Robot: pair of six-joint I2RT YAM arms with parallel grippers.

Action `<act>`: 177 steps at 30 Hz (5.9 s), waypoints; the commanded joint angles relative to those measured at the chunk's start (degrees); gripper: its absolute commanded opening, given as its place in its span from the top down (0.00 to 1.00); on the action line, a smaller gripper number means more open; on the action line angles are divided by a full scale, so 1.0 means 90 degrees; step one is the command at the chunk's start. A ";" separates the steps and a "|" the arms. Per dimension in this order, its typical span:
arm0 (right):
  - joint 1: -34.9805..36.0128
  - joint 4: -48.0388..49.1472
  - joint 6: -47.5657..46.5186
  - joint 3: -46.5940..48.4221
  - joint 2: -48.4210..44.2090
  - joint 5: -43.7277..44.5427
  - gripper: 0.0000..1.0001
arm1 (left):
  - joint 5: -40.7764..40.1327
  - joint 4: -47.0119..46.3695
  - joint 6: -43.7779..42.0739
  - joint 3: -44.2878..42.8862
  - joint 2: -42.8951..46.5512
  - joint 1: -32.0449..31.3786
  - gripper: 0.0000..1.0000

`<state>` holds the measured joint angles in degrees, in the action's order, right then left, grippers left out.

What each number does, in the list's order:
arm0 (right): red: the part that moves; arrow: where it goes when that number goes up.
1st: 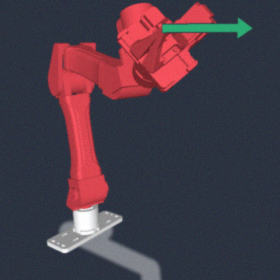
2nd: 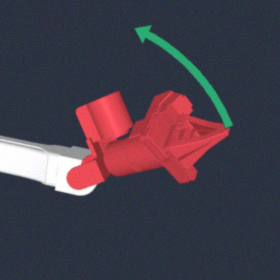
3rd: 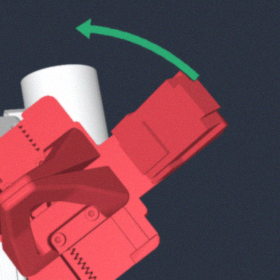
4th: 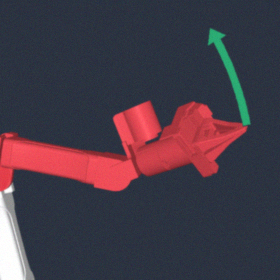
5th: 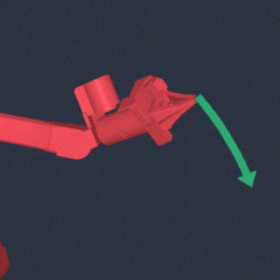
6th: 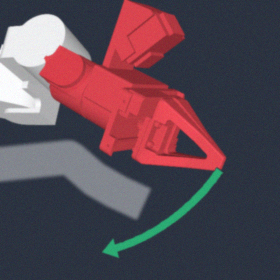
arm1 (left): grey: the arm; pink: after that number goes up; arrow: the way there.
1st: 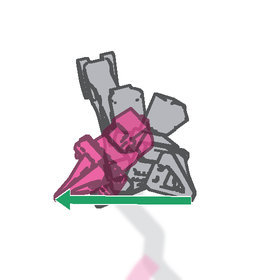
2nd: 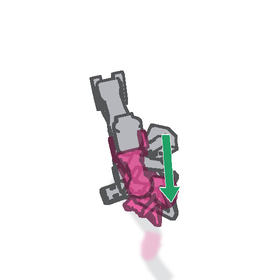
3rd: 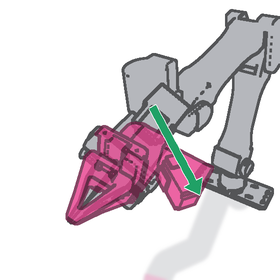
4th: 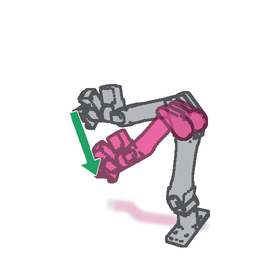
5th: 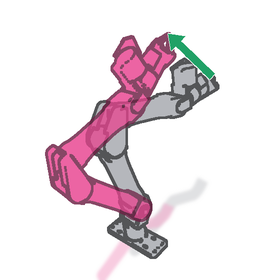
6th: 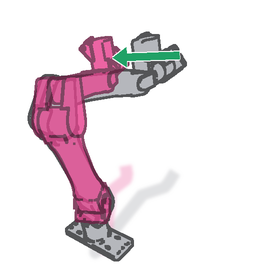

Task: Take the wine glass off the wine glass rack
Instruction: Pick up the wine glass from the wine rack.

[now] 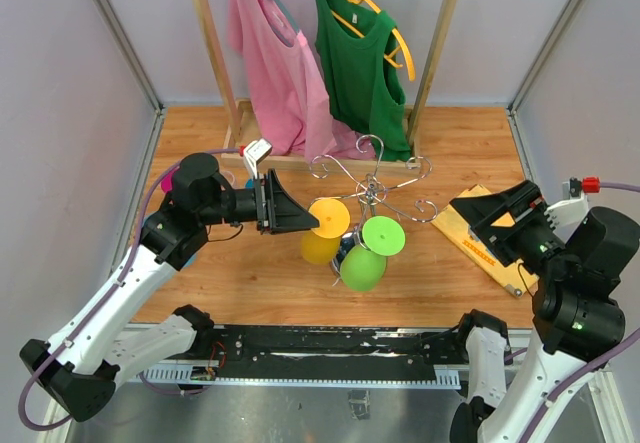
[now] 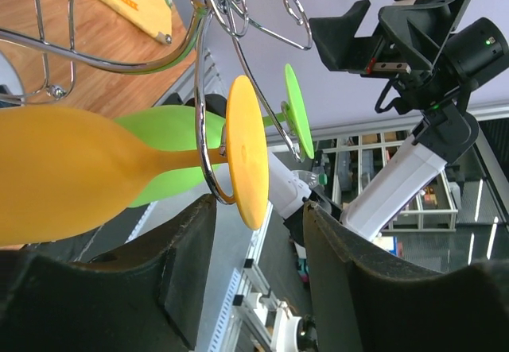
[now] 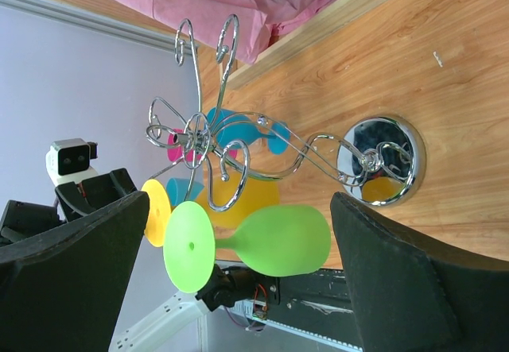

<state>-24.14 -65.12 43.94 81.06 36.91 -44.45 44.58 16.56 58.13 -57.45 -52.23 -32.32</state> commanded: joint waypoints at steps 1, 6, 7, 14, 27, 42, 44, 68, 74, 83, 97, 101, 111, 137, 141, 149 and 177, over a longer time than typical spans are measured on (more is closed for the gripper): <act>0.0055 -0.0128 0.0097 0.0019 -0.0139 0.0064 0.01 | 0.0129 -0.0092 0.0027 -0.0214 0.0061 -0.0101 0.48; 0.0055 -0.0150 0.0127 0.0007 -0.0184 0.0073 0.01 | 0.0112 -0.0039 0.0047 -0.0230 0.0070 -0.0171 0.51; 0.0055 -0.0161 0.0127 0.0010 -0.0199 0.0075 0.01 | 0.0109 -0.0034 0.0050 -0.0227 0.0071 -0.0194 0.52; 0.0055 -0.0196 0.0171 0.0002 -0.0280 0.0095 0.02 | 0.0128 0.0012 0.0052 -0.0194 0.0085 -0.0228 0.60; 0.0053 -0.0269 0.0196 -0.0084 -0.0416 0.0097 0.02 | 0.0077 0.0275 -0.0006 -0.0185 0.0191 -0.0228 0.78; 0.0055 -0.0414 0.0137 -0.0182 -0.0542 0.0056 0.02 | 0.0054 0.0503 -0.0097 -0.0381 0.0286 -0.0228 1.00; 0.0056 -0.0411 0.0137 -0.0197 -0.0553 0.0041 0.02 | 0.0044 0.0571 -0.0118 -0.0460 0.0257 -0.0228 1.00; 0.0055 -0.0508 -0.0209 -0.0047 -0.0281 -0.0081 0.01 | -0.0026 0.1300 0.0374 -0.1108 -0.0185 0.0170 1.00; 0.0055 -0.0482 -0.0188 -0.0168 -0.0347 -0.0061 0.02 | -0.0107 0.1613 0.0393 -0.1379 -0.0121 0.0289 1.00; 0.0050 -0.0459 -0.0128 -0.0252 -0.0435 -0.0049 0.02 | -0.0046 0.1793 0.0395 -0.1309 0.0001 0.0387 1.00; 0.0055 -0.0450 -0.0058 -0.0421 -0.0585 -0.0032 0.01 | -0.0082 0.2033 0.0328 -0.1267 0.0141 0.0566 1.00; 0.0055 -0.0450 -0.0063 -0.0389 -0.0566 -0.0032 0.01 | -0.0026 0.1928 0.0355 -0.1239 0.0080 0.0602 1.00; 0.0055 -0.0402 -0.0106 -0.0382 -0.0515 -0.0042 0.01 | 0.0246 0.1518 0.0445 -0.1298 -0.0415 0.0602 1.00; 0.0055 -0.0060 0.0020 -0.0742 -0.0565 -0.0062 0.01 | 0.1427 0.1424 0.0127 -0.1232 -0.0975 0.0314 1.00; 0.0055 -0.0059 0.0020 -0.0721 -0.0564 -0.0035 0.02 | 0.1560 0.1424 0.0066 -0.1317 -0.1197 0.0215 1.00; 0.0055 -0.0059 0.0020 -0.0768 -0.0585 0.0016 0.01 | 0.1609 0.1430 0.0009 -0.1432 -0.1275 0.0078 1.00; 0.0055 -0.0210 -0.0030 -0.0864 -0.0680 -0.0001 0.01 | 0.1358 0.1960 -0.0427 -0.0968 -0.0344 0.0385 1.00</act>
<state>-24.14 -66.32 43.70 73.63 31.86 -43.90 56.16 33.12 55.70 -66.41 -57.08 -29.76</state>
